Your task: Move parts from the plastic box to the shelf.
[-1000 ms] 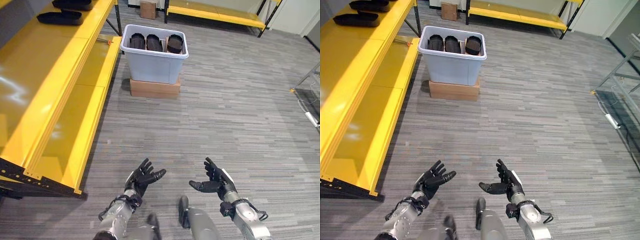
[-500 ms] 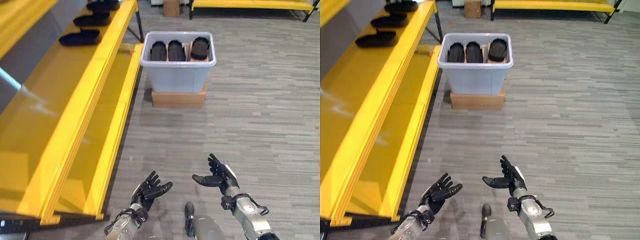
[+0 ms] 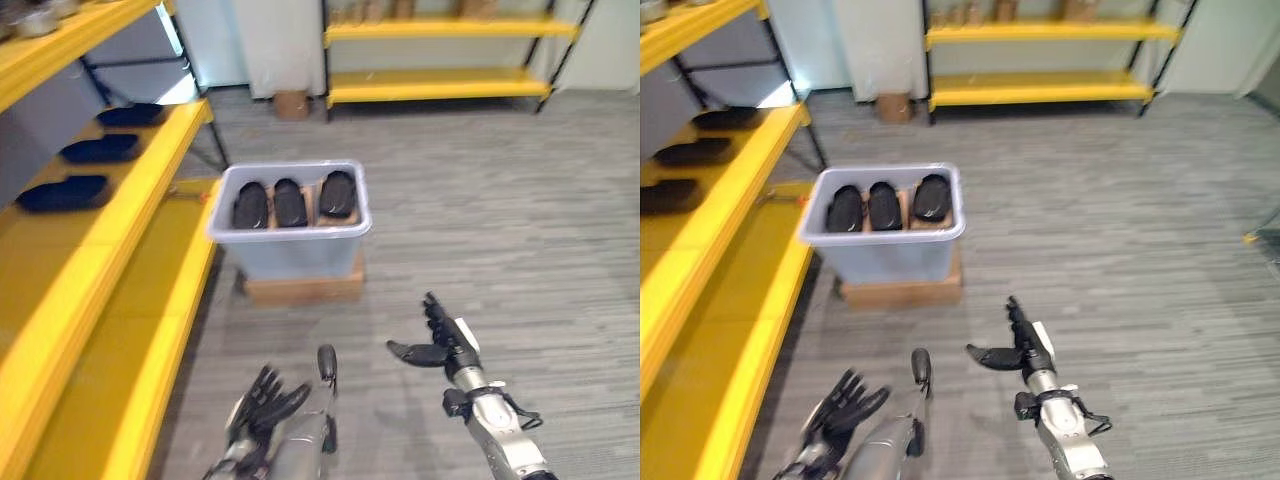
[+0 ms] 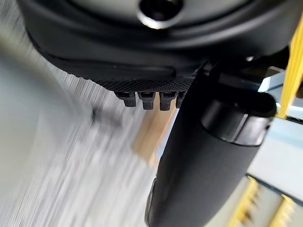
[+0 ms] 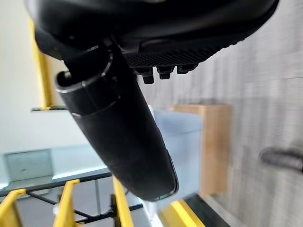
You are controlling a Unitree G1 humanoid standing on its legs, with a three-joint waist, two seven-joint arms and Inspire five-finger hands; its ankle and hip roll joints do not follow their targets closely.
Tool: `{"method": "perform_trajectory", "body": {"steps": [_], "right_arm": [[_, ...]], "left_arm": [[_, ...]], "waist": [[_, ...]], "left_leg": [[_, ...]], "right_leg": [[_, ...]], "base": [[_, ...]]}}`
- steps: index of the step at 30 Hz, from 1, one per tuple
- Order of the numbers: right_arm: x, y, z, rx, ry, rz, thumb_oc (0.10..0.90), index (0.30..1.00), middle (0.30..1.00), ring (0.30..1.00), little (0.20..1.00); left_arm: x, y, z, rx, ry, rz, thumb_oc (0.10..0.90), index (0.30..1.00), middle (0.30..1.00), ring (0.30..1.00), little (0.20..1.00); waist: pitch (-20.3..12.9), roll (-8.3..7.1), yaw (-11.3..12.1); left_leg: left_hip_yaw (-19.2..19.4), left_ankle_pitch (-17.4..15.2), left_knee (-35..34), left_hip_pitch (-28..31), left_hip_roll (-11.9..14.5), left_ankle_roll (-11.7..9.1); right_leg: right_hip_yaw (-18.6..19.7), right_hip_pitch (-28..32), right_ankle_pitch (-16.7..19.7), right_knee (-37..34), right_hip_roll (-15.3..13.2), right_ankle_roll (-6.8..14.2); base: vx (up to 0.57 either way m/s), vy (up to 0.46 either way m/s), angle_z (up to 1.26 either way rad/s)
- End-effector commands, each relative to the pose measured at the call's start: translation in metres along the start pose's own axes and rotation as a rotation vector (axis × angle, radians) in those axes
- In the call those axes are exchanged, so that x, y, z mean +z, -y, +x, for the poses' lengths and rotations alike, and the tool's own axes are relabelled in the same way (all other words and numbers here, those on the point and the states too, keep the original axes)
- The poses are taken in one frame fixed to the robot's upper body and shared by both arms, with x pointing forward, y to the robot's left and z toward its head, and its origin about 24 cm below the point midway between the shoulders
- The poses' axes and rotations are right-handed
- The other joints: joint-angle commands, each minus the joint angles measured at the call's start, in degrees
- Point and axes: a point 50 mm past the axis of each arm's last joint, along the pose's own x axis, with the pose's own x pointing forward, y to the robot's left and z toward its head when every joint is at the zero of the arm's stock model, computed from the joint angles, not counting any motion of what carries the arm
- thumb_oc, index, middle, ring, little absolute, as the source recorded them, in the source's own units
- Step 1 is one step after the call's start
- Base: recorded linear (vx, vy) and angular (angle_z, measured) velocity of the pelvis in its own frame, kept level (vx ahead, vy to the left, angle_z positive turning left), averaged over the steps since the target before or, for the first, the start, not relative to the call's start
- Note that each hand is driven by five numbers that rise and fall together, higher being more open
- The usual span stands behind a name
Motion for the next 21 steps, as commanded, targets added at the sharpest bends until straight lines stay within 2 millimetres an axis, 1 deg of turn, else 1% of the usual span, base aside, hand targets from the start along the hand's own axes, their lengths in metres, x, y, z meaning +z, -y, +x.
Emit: {"method": "perform_trajectory", "body": {"steps": [1,2,3,5,6,7,8,9,10,12,13,14,15,16,18,19,20,21], "right_arm": [[0.066,0.003,0.012,0.052,0.322,0.069,0.900,1.000,1.000,1.000,1.000],[0.067,0.003,0.011,0.059,0.323,0.073,0.900,1.000,1.000,1.000,1.000],[0.069,0.001,0.011,0.076,0.332,0.071,0.900,1.000,1.000,1.000,1.000],[0.071,-0.006,0.011,0.096,0.341,0.068,0.900,1.000,1.000,1.000,1.000],[0.071,-0.007,0.011,0.094,0.341,0.070,0.900,1.000,1.000,1.000,1.000],[0.071,-0.009,0.012,0.087,0.343,0.077,0.900,1.000,1.000,1.000,1.000],[0.071,-0.009,0.012,0.086,0.343,0.077,0.900,1.000,1.000,1.000,1.000],[0.071,-0.010,0.013,0.082,0.344,0.086,0.900,1.000,1.000,1.000,1.000],[0.071,-0.012,0.013,0.076,0.348,0.091,0.900,1.000,1.000,1.000,1.000],[0.071,-0.014,0.013,0.069,0.350,0.093,0.900,1.000,1.000,1.000,1.000],[0.070,-0.016,0.014,0.063,0.344,0.094,0.900,1.000,1.000,1.000,1.000],[0.070,-0.017,0.014,0.061,0.342,0.094,0.900,1.000,1.000,1.000,1.000],[0.069,-0.018,0.015,0.057,0.337,0.093,0.900,1.000,1.000,1.000,1.000],[0.068,-0.018,0.015,0.056,0.338,0.092,0.900,1.000,1.000,1.000,1.000],[0.069,-0.019,0.015,0.043,0.339,0.100,0.900,1.000,1.000,1.000,1.000],[0.069,-0.019,0.016,0.041,0.338,0.101,0.900,1.000,1.000,1.000,1.000],[0.068,-0.019,0.016,0.037,0.334,0.102,0.900,1.000,1.000,1.000,1.000],[0.068,-0.019,0.016,0.037,0.332,0.103,0.900,1.000,1.000,1.000,1.000]], "left_arm": [[0.097,0.090,0.036,-0.361,0.440,0.046,0.900,1.000,1.000,1.000,1.000],[0.097,0.089,0.036,-0.359,0.442,0.053,0.900,1.000,1.000,1.000,1.000],[0.100,0.089,0.037,-0.359,0.447,0.057,0.900,1.000,1.000,1.000,1.000],[0.106,0.090,0.039,-0.351,0.459,0.077,0.900,1.000,1.000,1.000,1.000],[0.107,0.091,0.039,-0.350,0.460,0.079,0.900,1.000,1.000,1.000,1.000],[0.109,0.090,0.040,-0.337,0.456,0.095,0.900,1.000,1.000,1.000,1.000],[0.109,0.090,0.040,-0.336,0.456,0.097,0.900,1.000,1.000,1.000,1.000],[0.109,0.090,0.041,-0.325,0.454,0.114,0.900,1.000,1.000,1.000,1.000],[0.110,0.089,0.041,-0.311,0.449,0.124,0.900,1.000,1.000,1.000,1.000],[0.111,0.088,0.041,-0.289,0.451,0.140,0.900,1.000,1.000,1.000,1.000],[0.113,0.085,0.042,-0.257,0.456,0.147,0.900,1.000,1.000,1.000,1.000],[0.114,0.085,0.041,-0.249,0.457,0.146,0.900,1.000,1.000,1.000,1.000],[0.116,0.080,0.042,-0.204,0.469,0.140,0.900,1.000,1.000,1.000,1.000],[0.117,0.079,0.042,-0.194,0.471,0.139,0.900,1.000,1.000,1.000,1.000],[0.120,0.078,0.042,-0.173,0.481,0.147,0.900,1.000,1.000,1.000,1.000],[0.120,0.078,0.042,-0.173,0.481,0.149,0.900,1.000,1.000,1.000,1.000],[0.119,0.079,0.041,-0.184,0.472,0.157,0.900,1.000,1.000,1.000,1.000],[0.118,0.080,0.041,-0.189,0.466,0.160,0.900,1.000,1.000,1.000,1.000]], "waist": [[2.94,1.05,-3.65],[2.83,1.02,-3.62],[2.61,0.83,-3.40],[1.99,0.48,-2.89],[1.90,0.39,-2.79],[1.34,0.13,-2.27],[1.30,0.10,-2.24],[0.99,-0.12,-1.95],[0.70,-0.38,-1.73],[0.46,-0.56,-1.53],[0.20,-0.72,-1.29],[0.12,-0.77,-1.19],[-0.25,-1.07,-0.77],[-0.34,-1.20,-0.65],[-0.79,-1.98,0.10],[-0.82,-2.04,0.15],[-0.98,-2.23,0.43],[-0.98,-2.15,0.53]], "left_leg": [[-3.69,18.21,0.92,14.17,15.43,-18.03],[-3.66,17.31,2.01,14.32,15.04,-17.77],[-3.73,15.96,3.43,14.51,14.07,-17.19],[-4.16,14.24,4.19,15.60,12.10,-15.82],[-4.23,14.00,4.20,15.84,11.75,-15.59],[-4.35,13.22,4.20,16.44,10.48,-14.70],[-4.34,13.18,4.20,16.47,10.40,-14.64],[-4.18,12.74,4.22,16.74,9.71,-14.07],[-4.14,12.31,3.81,17.46,8.92,-13.27],[-3.99,11.74,3.33,18.43,8.12,-12.31],[-3.65,11.21,2.89,19.16,7.38,-11.43],[-3.52,11.12,2.73,19.37,7.24,-11.25],[-3.03,10.74,2.27,20.03,6.70,-10.59],[-2.94,10.67,2.22,20.07,6.55,-10.44],[-2.43,10.39,1.68,20.30,5.70,-9.56],[-2.39,10.37,1.62,20.33,5.64,-9.49],[-1.96,10.22,0.94,20.84,5.41,-9.02],[-1.82,10.13,0.63,21.18,5.42,-8.84]], "right_leg": [[-7.95,-13.84,10.08,-5.85,-11.25,-7.23],[-8.39,-13.89,9.97,-5.45,-11.63,-7.06],[-9.24,-13.97,10.11,-5.06,-12.29,-6.72],[-10.33,-14.74,10.47,-3.66,-13.46,-5.98],[-10.53,-14.81,10.48,-3.39,-13.68,-5.84],[-11.20,-14.70,10.80,-2.43,-14.30,-5.49],[-11.24,-14.68,10.82,-2.37,-14.35,-5.46],[-11.72,-14.73,11.50,-1.31,-14.75,-5.13],[-12.07,-15.60,13.20,0.71,-15.16,-4.52],[-12.69,-16.63,14.92,3.39,-15.69,-3.91],[-13.59,-17.62,16.57,5.60,-16.28,-3.30],[-13.83,-17.77,16.86,6.00,-16.40,-3.15],[-14.77,-17.89,17.86,6.75,-16.67,-2.75],[-14.96,-17.83,18.16,6.82,-16.71,-2.65],[-16.14,-17.43,20.35,7.67,-16.98,-1.96],[-16.21,-17.42,20.51,7.75,-17.01,-1.90],[-17.15,-17.93,22.87,10.73,-17.62,-1.45],[-17.69,-18.38,23.77,12.51,-17.87,-1.27]], "base": [[0.41,0.425,-0.36],[0.34,0.387,-0.64],[0.24,0.286,-1.10],[0.23,0.280,-0.93],[0.22,0.279,-0.26],[0.14,0.183,0.15],[0.16,0.220,0.44],[0.12,0.170,0.35],[0.14,0.215,0.44],[0.13,0.203,0.64],[0.11,0.183,0.40],[0.13,0.217,0.29],[0.08,0.127,0.07],[0.08,0.139,0.15],[0.04,0.082,0.31],[0.03,0.096,0.46],[0.02,0.083,0.30],[0.05,0.156,0.01]]}}
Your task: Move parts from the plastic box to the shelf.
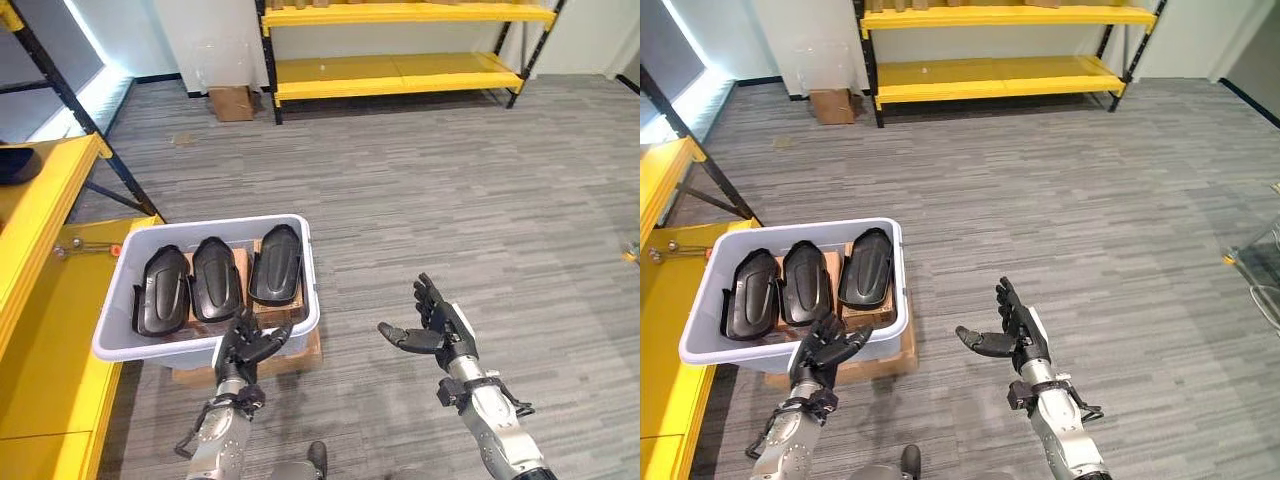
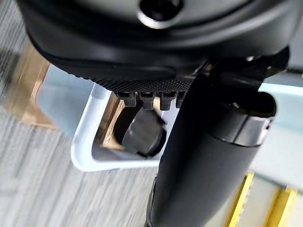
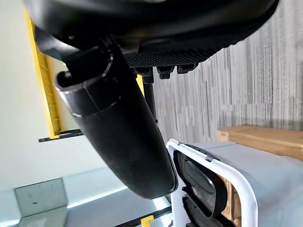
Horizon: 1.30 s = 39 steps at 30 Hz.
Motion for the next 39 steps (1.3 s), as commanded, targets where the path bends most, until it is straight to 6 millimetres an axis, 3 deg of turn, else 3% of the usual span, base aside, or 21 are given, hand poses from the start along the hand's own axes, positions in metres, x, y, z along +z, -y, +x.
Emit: {"method": "perform_trajectory", "body": {"steps": [1,2,3,4,6,7,9,11,16,18,20,23,25,27,30,34,37,39], "right_arm": [[0.045,-0.002,0.016,0.019,0.228,-0.015,0.900,1.000,1.000,1.000,1.000],[0.044,-0.003,0.017,0.030,0.222,-0.014,0.900,1.000,1.000,1.000,1.000],[0.044,-0.003,0.019,0.053,0.215,-0.007,0.900,1.000,1.000,1.000,1.000],[0.044,-0.003,0.019,0.069,0.215,-0.006,0.900,1.000,1.000,1.000,1.000],[0.048,-0.001,0.018,0.077,0.223,-0.001,0.900,1.000,1.000,1.000,1.000],[0.049,0.001,0.018,0.080,0.224,0.000,0.900,1.000,1.000,1.000,1.000],[0.048,0.002,0.017,0.086,0.221,-0.004,0.900,1.000,1.000,1.000,1.000],[0.049,0.004,0.017,0.072,0.221,0.000,0.900,1.000,1.000,1.000,1.000],[0.040,0.002,0.017,0.066,0.187,0.025,0.900,1.000,1.000,1.000,1.000],[0.038,0.000,0.013,0.091,0.181,-0.001,0.900,1.000,1.000,1.000,1.000],[0.035,0.000,0.011,0.084,0.165,-0.019,0.900,1.000,1.000,1.000,1.000],[0.032,0.005,0.010,0.074,0.155,-0.025,0.900,1.000,1.000,1.000,1.000],[0.033,0.006,0.011,0.086,0.158,-0.036,0.900,1.000,1.000,1.000,1.000],[0.037,0.012,0.010,0.083,0.159,-0.057,0.900,1.000,1.000,1.000,1.000],[0.039,0.021,0.008,0.068,0.163,-0.055,0.900,1.000,1.000,1.000,1.000],[0.033,0.028,0.003,0.024,0.151,-0.029,0.900,1.000,1.000,1.000,1.000],[0.025,0.034,-0.002,-0.034,0.149,0.037,0.900,1.000,1.000,1.000,1.000],[0.020,0.035,-0.003,-0.065,0.124,0.055,0.900,1.000,1.000,1.000,1.000]], "left_arm": [[0.020,0.020,0.000,-0.123,0.112,0.056,0.900,1.000,1.000,1.000,1.000],[0.019,0.020,-0.002,-0.137,0.116,0.062,0.900,1.000,1.000,1.000,1.000],[0.018,0.021,-0.005,-0.145,0.126,0.057,0.900,1.000,1.000,1.000,1.000],[0.019,0.022,-0.005,-0.159,0.127,0.060,0.900,1.000,1.000,1.000,1.000],[0.023,0.025,-0.002,-0.184,0.133,0.065,0.900,1.000,1.000,1.000,1.000],[0.024,0.026,-0.002,-0.191,0.135,0.064,0.900,1.000,1.000,1.000,1.000],[0.026,0.027,0.000,-0.195,0.141,0.068,0.900,1.000,1.000,1.000,1.000],[0.023,0.035,-0.001,-0.214,0.148,0.079,0.900,1.000,1.000,1.000,1.000],[0.024,0.034,-0.007,-0.214,0.168,0.092,0.900,1.000,1.000,1.000,1.000],[0.029,0.036,-0.005,-0.217,0.197,0.076,0.900,1.000,1.000,1.000,1.000],[0.033,0.043,-0.002,-0.234,0.208,0.064,0.900,1.000,1.000,1.000,1.000],[0.035,0.051,-0.002,-0.232,0.234,0.070,0.900,1.000,1.000,1.000,1.000],[0.035,0.050,-0.003,-0.196,0.248,0.073,0.900,1.000,1.000,1.000,1.000],[0.039,0.044,-0.004,-0.128,0.283,0.083,0.900,1.000,1.000,1.000,1.000],[0.042,0.032,-0.008,-0.060,0.332,0.111,0.900,1.000,1.000,1.000,1.000],[0.050,0.030,-0.010,-0.060,0.384,0.206,0.900,1.000,1.000,1.000,1.000],[0.059,0.029,-0.007,-0.082,0.409,0.287,0.900,1.000,1.000,1.000,1.000],[0.062,0.029,-0.008,-0.106,0.411,0.326,0.900,1.000,1.000,1.000,1.000]], "waist": [[-4.35,1.60,1.10],[-3.85,2.13,1.00],[-2.99,2.53,0.18],[-2.36,2.58,-0.78],[-1.88,2.58,-1.87],[-1.67,2.27,-2.42],[-1.09,1.74,-3.88],[-1.73,2.32,-4.69],[-2.77,2.45,-4.15],[-3.00,2.39,-4.86],[-2.49,2.17,-5.36],[-1.53,2.27,-5.46],[-1.32,2.73,-4.84],[-1.15,3.46,-4.35],[-0.64,4.23,-4.20],[-0.57,5.06,-4.15],[-1.04,4.08,-3.27],[-1.22,3.37,-2.08]], "left_leg": [[2.20,1.06,-14.46,3.50,-0.90,0.37],[2.31,0.75,-15.19,4.88,-0.49,0.50],[1.76,0.65,-16.26,6.95,-0.09,0.06],[0.74,0.52,-16.76,8.34,-0.13,-0.42],[-0.73,0.47,-17.70,9.80,0.12,-1.21],[-1.28,0.20,-18.06,10.60,-0.13,-1.49],[-2.78,-1.22,-18.36,12.67,-1.13,-1.25],[-5.07,-0.12,-19.70,13.15,-0.57,-2.21],[-3.54,-0.41,-17.80,12.81,-0.67,-2.65],[1.22,-3.53,-11.23,11.38,-0.95,-2.55],[4.74,-3.79,-5.18,8.75,1.61,-3.92],[4.16,-0.39,-3.89,6.19,6.81,-6.38],[1.04,3.57,-8.87,6.46,10.39,-8.53],[-0.72,9.79,-14.03,5.36,15.51,-10.86],[-1.48,13.02,-17.03,4.73,20.10,-12.88],[-0.71,9.10,-15.80,5.35,18.98,-13.27],[0.30,6.58,-12.51,4.45,16.49,-12.61],[1.98,5.42,-11.47,4.72,14.75,-11.77]], "right_leg": [[-3.73,4.37,9.41,15.14,0.06,1.51],[-4.07,1.51,9.60,19.07,0.18,1.54],[-3.25,-2.31,7.32,18.48,2.52,0.90],[-2.54,-4.62,5.25,15.36,4.36,0.37],[-2.63,-6.19,4.39,7.94,5.68,-0.38],[-2.52,-6.21,4.50,2.87,6.05,-0.77],[0.08,-10.09,10.25,0.30,5.49,0.73],[1.82,-6.47,5.81,-6.42,7.68,-1.66],[1.44,-1.65,4.31,-9.51,7.86,-2.62],[-0.02,-1.33,3.57,-9.03,6.59,-2.93],[-1.61,-1.09,2.87,-8.30,5.40,-3.68],[-2.23,0.05,1.53,-7.41,4.91,-4.44],[-2.05,0.82,0.46,-7.04,4.54,-4.23],[-2.25,1.87,-0.77,-6.88,3.63,-4.19],[-2.03,2.73,-2.65,-4.98,1.28,-3.84],[-2.24,1.62,-3.32,-1.25,-2.88,-1.29],[-4.69,3.62,-0.53,-3.25,-7.06,1.68],[-7.66,5.24,1.94,-4.76,-9.30,1.93]], "base": [[0.05,0.150,-0.27],[0.06,0.107,-0.43],[0.07,-0.023,-0.44],[0.06,-0.100,-0.18],[0.06,-0.124,0.17],[0.06,-0.109,0.48],[0.07,-0.088,0.41],[0.10,-0.234,0.54],[0.05,-0.168,0.30],[-0.02,-0.086,0.07],[-0.04,-0.008,0.32],[0.04,0.110,0.39],[0.12,0.284,0.10],[0.13,0.430,-0.14],[0.18,0.537,-0.04],[0.19,0.551,-0.01],[0.17,0.408,0.31],[0.14,0.292,0.01]]}}
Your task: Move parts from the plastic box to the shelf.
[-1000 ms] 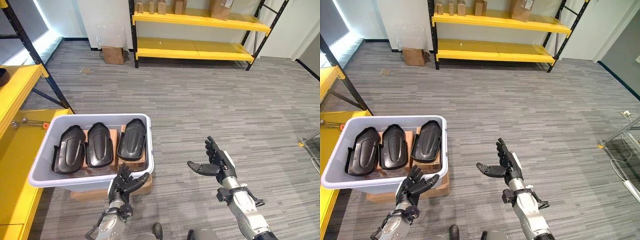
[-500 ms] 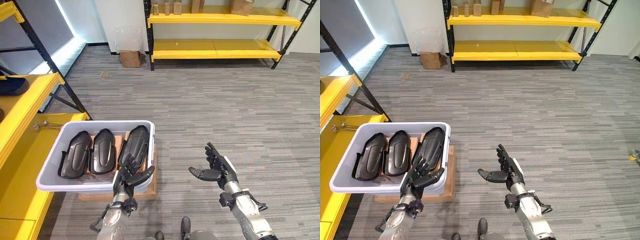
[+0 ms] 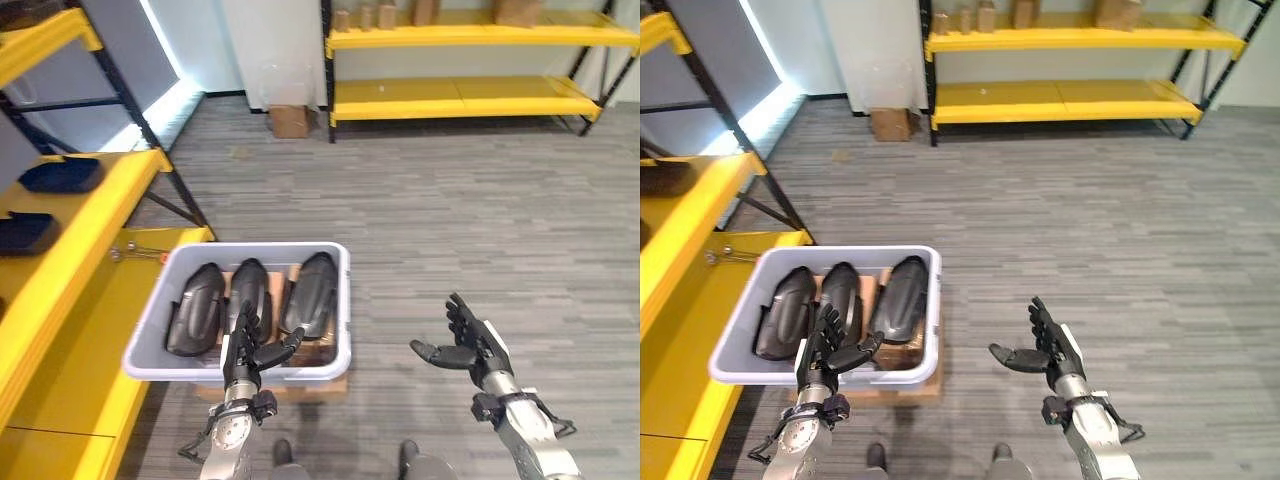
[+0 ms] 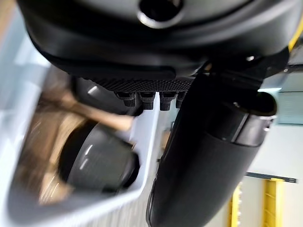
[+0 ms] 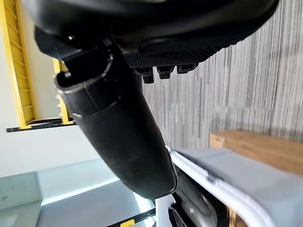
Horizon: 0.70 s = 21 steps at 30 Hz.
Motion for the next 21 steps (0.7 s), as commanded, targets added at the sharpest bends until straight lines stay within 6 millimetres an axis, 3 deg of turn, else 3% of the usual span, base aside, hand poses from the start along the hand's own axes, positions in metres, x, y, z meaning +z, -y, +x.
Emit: {"method": "perform_trajectory", "body": {"steps": [1,3,5,7,8,9,14,17,21], "right_arm": [[0.045,-0.015,0.015,0.041,0.254,0.069,0.900,1.000,1.000,1.000,1.000],[0.044,-0.024,0.018,0.077,0.252,0.043,0.900,1.000,1.000,1.000,1.000],[0.045,-0.028,0.021,0.097,0.255,0.046,0.900,1.000,1.000,1.000,1.000],[0.053,-0.033,0.024,0.084,0.278,0.038,0.900,1.000,1.000,1.000,1.000],[0.055,-0.037,0.025,0.091,0.291,-0.001,0.900,1.000,1.000,1.000,1.000],[0.058,-0.037,0.024,0.114,0.303,-0.037,0.900,1.000,1.000,1.000,1.000],[0.088,-0.041,0.026,0.114,0.415,-0.209,0.900,1.000,1.000,1.000,1.000],[0.116,-0.046,0.023,0.123,0.506,-0.362,0.900,1.000,1.000,1.000,1.000],[0.129,-0.060,0.021,0.141,0.578,-0.492,0.900,1.000,1.000,1.000,1.000]], "left_arm": [[0.057,-0.004,0.007,-0.054,0.298,0.061,0.900,1.000,1.000,1.000,1.000],[0.061,-0.006,0.005,-0.062,0.313,0.083,0.900,1.000,1.000,1.000,1.000],[0.062,-0.006,0.004,-0.061,0.315,0.091,0.900,1.000,1.000,1.000,1.000],[0.065,0.002,0.007,-0.076,0.311,0.084,0.900,1.000,1.000,1.000,1.000],[0.068,0.006,0.009,-0.094,0.317,0.087,0.900,1.000,1.000,1.000,1.000],[0.071,0.008,0.012,-0.101,0.326,0.080,0.900,1.000,1.000,1.000,1.000],[0.078,0.023,0.013,-0.145,0.336,0.022,0.900,1.000,1.000,1.000,1.000],[0.081,0.017,0.009,-0.127,0.347,-0.001,0.900,1.000,1.000,1.000,1.000],[0.085,0.017,0.007,-0.122,0.355,-0.006,0.900,1.000,1.000,1.000,1.000]], "waist": [[-2.48,-1.82,1.32],[-2.49,-2.41,3.22],[-2.24,-2.70,3.80],[-2.08,-3.36,1.20],[-1.95,-3.47,0.20],[-1.61,-3.47,-0.98],[-1.76,-3.37,-1.48],[-1.13,-2.76,-1.34],[-0.37,-2.22,-1.00]], "left_leg": [[1.76,0.52,0.90,-0.62,0.16,2.04],[5.73,-1.02,0.55,1.37,-0.83,2.55],[7.69,-1.35,-0.14,2.69,-1.08,3.00],[6.12,-1.88,-2.78,4.20,-2.78,4.25],[5.71,-2.24,-3.21,4.59,-3.07,4.39],[4.96,-2.81,-2.79,4.86,-3.05,4.62],[5.69,-2.12,-3.74,4.90,-2.56,3.87],[5.17,-2.25,-3.65,4.73,-2.34,3.44],[4.52,-2.43,-3.36,4.30,-2.61,3.31]], "right_leg": [[-5.05,9.62,1.02,-0.81,-5.37,2.07],[-10.63,10.75,2.58,-1.18,-6.81,2.58],[-12.29,10.40,3.78,-1.09,-6.65,2.92],[-4.74,4.94,7.79,-9.12,-1.30,3.20],[-2.66,2.46,9.98,-9.82,-1.10,3.65],[0.11,1.90,8.87,-9.83,0.31,3.91],[-0.57,3.48,7.64,-11.70,2.28,2.30],[-0.46,3.77,6.58,-11.16,2.34,1.87],[-0.07,3.39,5.95,-10.27,2.40,1.76]], "base": [[0.10,0.236,0.10],[0.12,0.182,-0.16],[0.08,0.040,-0.92],[0.13,-0.131,-0.50],[0.17,-0.228,0.04],[0.14,-0.262,0.33],[0.09,-0.150,0.38],[0.08,-0.012,-0.04],[0.06,-0.001,0.03]]}}
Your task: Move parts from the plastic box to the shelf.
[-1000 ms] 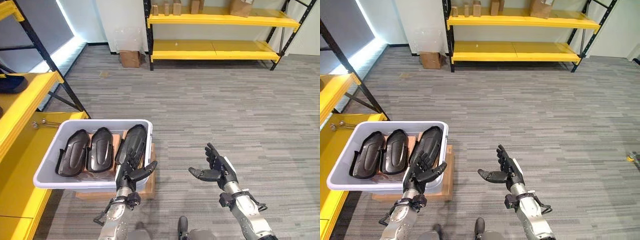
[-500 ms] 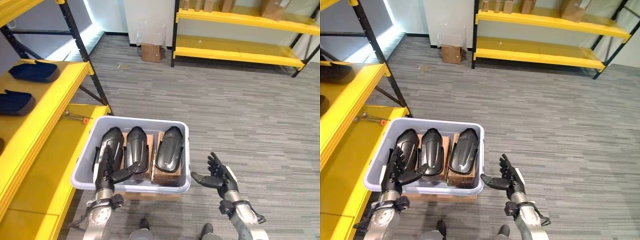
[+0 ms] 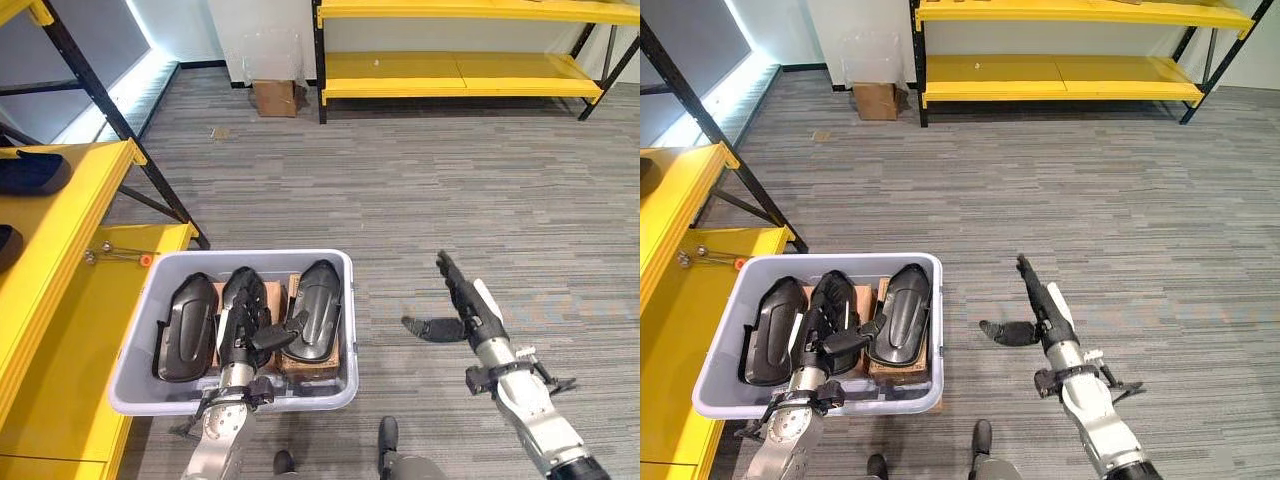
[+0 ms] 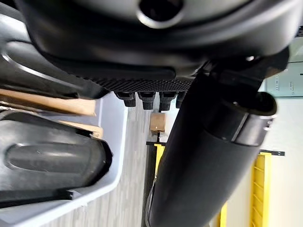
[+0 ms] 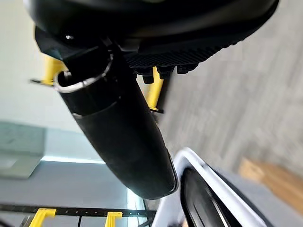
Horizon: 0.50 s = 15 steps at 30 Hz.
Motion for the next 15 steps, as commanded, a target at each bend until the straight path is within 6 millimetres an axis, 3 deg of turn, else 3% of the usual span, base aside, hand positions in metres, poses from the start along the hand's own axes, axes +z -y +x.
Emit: {"method": "perform_trajectory", "body": {"steps": [1,7,12,14,15], "right_arm": [[0.056,-0.016,0.016,0.009,0.282,-0.039,0.900,1.000,1.000,1.000,1.000],[0.081,-0.027,0.022,0.038,0.407,-0.159,0.900,1.000,1.000,1.000,1.000],[0.101,-0.036,0.025,0.116,0.490,-0.166,0.900,1.000,1.000,1.000,1.000],[0.105,-0.040,0.026,0.138,0.497,-0.173,0.900,1.000,1.000,1.000,1.000],[0.106,-0.045,0.027,0.163,0.497,-0.167,0.900,1.000,1.000,1.000,1.000]], "left_arm": [[0.051,-0.003,0.014,-0.024,0.242,0.003,0.900,1.000,1.000,1.000,1.000],[0.062,0.003,0.017,-0.035,0.292,0.008,0.900,1.000,1.000,1.000,1.000],[0.072,-0.004,0.018,0.054,0.355,0.021,0.900,1.000,1.000,1.000,1.000],[0.077,-0.009,0.019,0.092,0.376,-0.005,0.900,1.000,1.000,1.000,1.000],[0.079,-0.014,0.018,0.119,0.387,-0.014,0.900,1.000,1.000,1.000,1.000]], "waist": [[-0.45,-2.95,0.94],[1.13,-1.95,1.33],[2.80,-1.06,1.36],[3.60,-1.06,1.63],[4.47,-1.08,2.14]], "left_leg": [[-0.22,-1.71,3.46,-2.82,-2.24,0.94],[-0.90,-2.26,5.13,-4.89,-3.01,1.20],[-1.98,-4.85,11.42,-7.54,-3.92,1.91],[-5.18,-5.21,16.52,-10.16,-4.39,1.51],[-8.90,-4.18,20.36,-12.13,-4.09,1.26]], "right_leg": [[0.77,1.50,-6.83,6.81,-6.86,4.16],[1.04,-0.37,-7.99,9.22,-6.91,3.79],[1.86,-3.27,-10.76,14.57,-6.92,2.26],[3.09,-3.86,-11.32,15.55,-6.92,1.36],[4.86,-4.26,-11.85,16.46,-6.63,0.72]], "base": [[0.05,0.000,0.19],[0.01,-0.020,0.09],[-0.02,-0.113,0.06],[-0.08,-0.010,-0.02],[-0.05,0.061,-0.09]]}}
